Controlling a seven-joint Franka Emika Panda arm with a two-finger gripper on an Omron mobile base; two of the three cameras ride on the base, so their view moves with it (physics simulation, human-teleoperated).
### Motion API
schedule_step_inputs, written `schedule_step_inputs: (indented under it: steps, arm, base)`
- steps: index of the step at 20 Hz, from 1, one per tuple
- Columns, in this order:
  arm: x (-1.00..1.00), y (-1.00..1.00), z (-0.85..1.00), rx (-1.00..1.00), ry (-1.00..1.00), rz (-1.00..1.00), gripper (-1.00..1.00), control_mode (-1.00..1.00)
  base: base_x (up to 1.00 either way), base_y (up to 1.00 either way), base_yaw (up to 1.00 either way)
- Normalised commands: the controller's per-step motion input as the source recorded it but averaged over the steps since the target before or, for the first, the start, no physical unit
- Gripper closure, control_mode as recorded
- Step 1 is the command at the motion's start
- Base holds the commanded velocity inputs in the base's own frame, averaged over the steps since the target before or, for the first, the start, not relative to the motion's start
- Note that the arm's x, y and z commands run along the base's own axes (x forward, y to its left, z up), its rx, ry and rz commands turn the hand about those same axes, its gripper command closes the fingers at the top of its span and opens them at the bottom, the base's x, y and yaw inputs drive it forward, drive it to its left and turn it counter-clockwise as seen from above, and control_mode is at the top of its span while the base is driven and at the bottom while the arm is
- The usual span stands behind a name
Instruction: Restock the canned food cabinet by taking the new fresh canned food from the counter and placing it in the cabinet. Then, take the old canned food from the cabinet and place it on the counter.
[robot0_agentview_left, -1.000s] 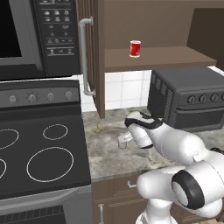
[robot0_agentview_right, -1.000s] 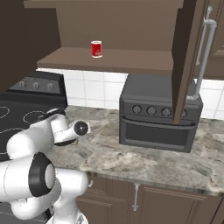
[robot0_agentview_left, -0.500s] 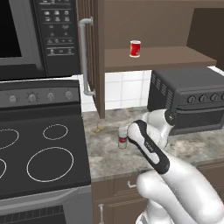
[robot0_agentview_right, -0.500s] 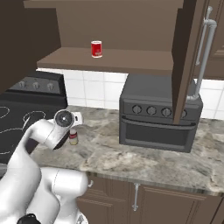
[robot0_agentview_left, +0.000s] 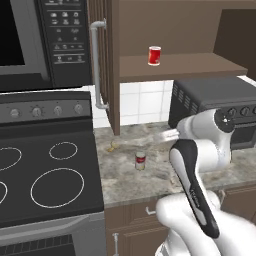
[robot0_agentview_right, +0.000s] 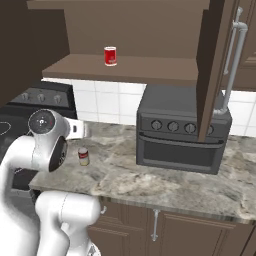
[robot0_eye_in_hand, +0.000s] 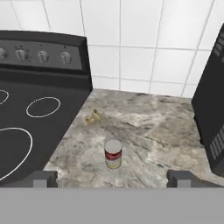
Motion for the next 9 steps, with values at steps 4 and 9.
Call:
schedule_step_inputs:
  steps: [4, 9]
  arm:
    - [-1.0, -0.75, 0.74, 0.05, 0.0, -0.26, -1.0, -1.0]
    - [-0.53, -0.31, 0.27, -0.03, -0.13, -0.09, -1.0, -1.0]
  base:
    - [0.0, 0.0, 0.0]
    - [0.0, 0.0, 0.0]
